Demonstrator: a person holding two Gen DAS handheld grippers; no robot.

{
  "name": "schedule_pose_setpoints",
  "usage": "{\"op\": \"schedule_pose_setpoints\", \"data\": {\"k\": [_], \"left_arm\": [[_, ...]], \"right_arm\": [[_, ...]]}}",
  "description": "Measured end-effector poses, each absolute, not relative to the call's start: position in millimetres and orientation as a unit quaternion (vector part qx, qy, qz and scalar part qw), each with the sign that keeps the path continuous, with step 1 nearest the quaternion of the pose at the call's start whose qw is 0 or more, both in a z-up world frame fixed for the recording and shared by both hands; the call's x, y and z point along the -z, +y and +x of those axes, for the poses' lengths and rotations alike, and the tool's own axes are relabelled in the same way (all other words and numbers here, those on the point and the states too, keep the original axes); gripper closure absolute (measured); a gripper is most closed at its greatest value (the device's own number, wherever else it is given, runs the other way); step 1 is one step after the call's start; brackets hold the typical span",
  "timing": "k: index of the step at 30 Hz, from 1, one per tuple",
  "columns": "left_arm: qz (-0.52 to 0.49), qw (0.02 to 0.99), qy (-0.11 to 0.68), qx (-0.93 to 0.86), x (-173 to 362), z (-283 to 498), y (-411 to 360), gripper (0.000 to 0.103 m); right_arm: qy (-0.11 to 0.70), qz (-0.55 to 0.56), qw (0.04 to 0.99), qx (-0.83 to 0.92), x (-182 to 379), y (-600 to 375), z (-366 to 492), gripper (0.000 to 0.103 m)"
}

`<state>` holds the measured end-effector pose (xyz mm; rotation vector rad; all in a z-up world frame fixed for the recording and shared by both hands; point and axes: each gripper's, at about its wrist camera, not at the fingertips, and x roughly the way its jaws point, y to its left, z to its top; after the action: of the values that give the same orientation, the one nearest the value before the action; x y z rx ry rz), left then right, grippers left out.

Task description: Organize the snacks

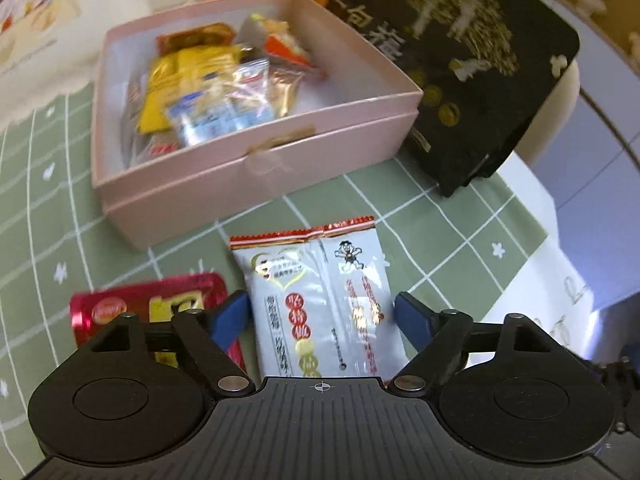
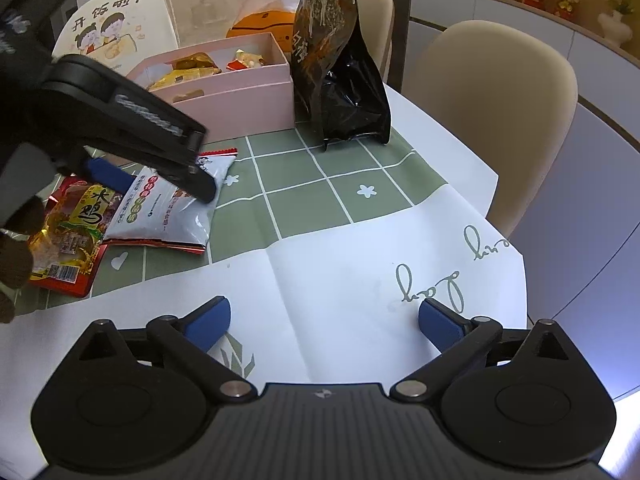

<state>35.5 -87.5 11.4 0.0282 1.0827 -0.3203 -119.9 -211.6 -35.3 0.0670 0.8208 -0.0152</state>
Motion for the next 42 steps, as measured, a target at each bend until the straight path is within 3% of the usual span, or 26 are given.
{"op": "schedule_pose_setpoints", "data": {"k": [5,15,22,27,35,42], "left_arm": [[0.081,0.843,0.504,0.172,-7.8,30.5,-95.4,0.022],[-0.088,0.885,0.441,0.117,-62.0,-12.0,26.0,0.022],[-0.139,0.873,0.468,-0.015,-43.8,-35.0,103.7,0.022],[-0.153,0.856,0.493,-0.025,-29.5,-53.0,110.7,0.022],[-0.138,0.852,0.505,-0.019,-14.7,-57.6,102.8,0.022],[-0.136,0.850,0.509,-0.030,-13.7,-68.2,107.6,0.022]], "right_arm": [[0.402,0.025,0.915,-0.005,35.6,-213.6,-115.5,0.000],[0.393,0.000,0.913,-0.113,5.9,-171.2,-81.3,0.001],[0.400,-0.027,0.883,-0.244,6.3,-83.5,-48.8,0.001],[0.396,-0.117,0.878,-0.244,21.7,-50.5,-49.7,0.005],[0.419,-0.070,0.880,-0.210,25.2,-104.2,-45.6,0.003],[0.422,-0.070,0.875,-0.227,24.9,-88.1,-29.8,0.000]]}}
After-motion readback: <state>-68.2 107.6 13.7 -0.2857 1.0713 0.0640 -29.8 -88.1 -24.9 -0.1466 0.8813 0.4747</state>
